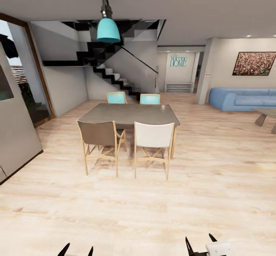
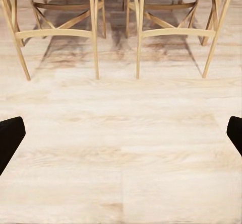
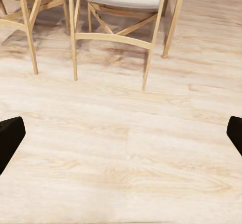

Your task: Put the three can of soda from the living room inside the tash can in the kitchen.

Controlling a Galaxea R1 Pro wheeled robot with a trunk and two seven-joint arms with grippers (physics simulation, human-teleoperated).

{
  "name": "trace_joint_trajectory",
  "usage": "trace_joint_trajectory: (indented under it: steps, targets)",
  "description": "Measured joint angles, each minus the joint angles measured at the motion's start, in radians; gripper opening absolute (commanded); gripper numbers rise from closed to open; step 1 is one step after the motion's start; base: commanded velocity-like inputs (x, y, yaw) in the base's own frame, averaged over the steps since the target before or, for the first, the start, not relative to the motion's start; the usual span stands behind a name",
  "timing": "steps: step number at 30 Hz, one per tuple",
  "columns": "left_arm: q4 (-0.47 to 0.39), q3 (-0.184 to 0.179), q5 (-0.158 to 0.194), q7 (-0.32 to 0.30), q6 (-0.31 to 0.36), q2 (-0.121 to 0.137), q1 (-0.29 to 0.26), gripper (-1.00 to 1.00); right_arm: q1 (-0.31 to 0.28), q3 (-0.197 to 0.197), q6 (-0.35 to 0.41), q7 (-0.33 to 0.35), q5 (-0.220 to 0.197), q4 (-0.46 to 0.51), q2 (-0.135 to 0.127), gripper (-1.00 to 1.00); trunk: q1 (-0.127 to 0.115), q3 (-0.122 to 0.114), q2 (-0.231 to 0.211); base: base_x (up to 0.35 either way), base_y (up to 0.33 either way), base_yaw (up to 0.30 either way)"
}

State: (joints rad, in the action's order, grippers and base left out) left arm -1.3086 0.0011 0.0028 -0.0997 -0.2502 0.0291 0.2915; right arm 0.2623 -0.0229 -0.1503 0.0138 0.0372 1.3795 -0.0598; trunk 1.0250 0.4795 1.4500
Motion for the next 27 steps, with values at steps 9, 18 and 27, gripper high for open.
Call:
trace_joint_trajectory:
  steps: [9, 18, 27]
  targets:
    - [-0.003, -0.001, 0.000, 0.000, -0.002, 0.000, 0.000, 1.00, 0.000, 0.000, 0.000, 0.000, 0.000, 0.000, 0.000, 1.00, 0.000, 0.000, 0.000, -0.306, 0.000, 0.249]
    - [-0.005, -0.001, 0.000, 0.000, -0.004, 0.000, 0.000, 1.00, 0.000, 0.000, 0.000, 0.000, 0.001, 0.000, 0.000, 1.00, 0.000, 0.000, 0.000, -0.306, 0.000, 0.249]
    - [-0.003, 0.000, 0.000, 0.000, -0.005, 0.000, 0.000, 1.00, 0.000, -0.001, 0.000, 0.000, 0.000, -0.003, 0.000, 1.00, 0.000, 0.000, 0.000, -0.207, 0.000, 0.249]
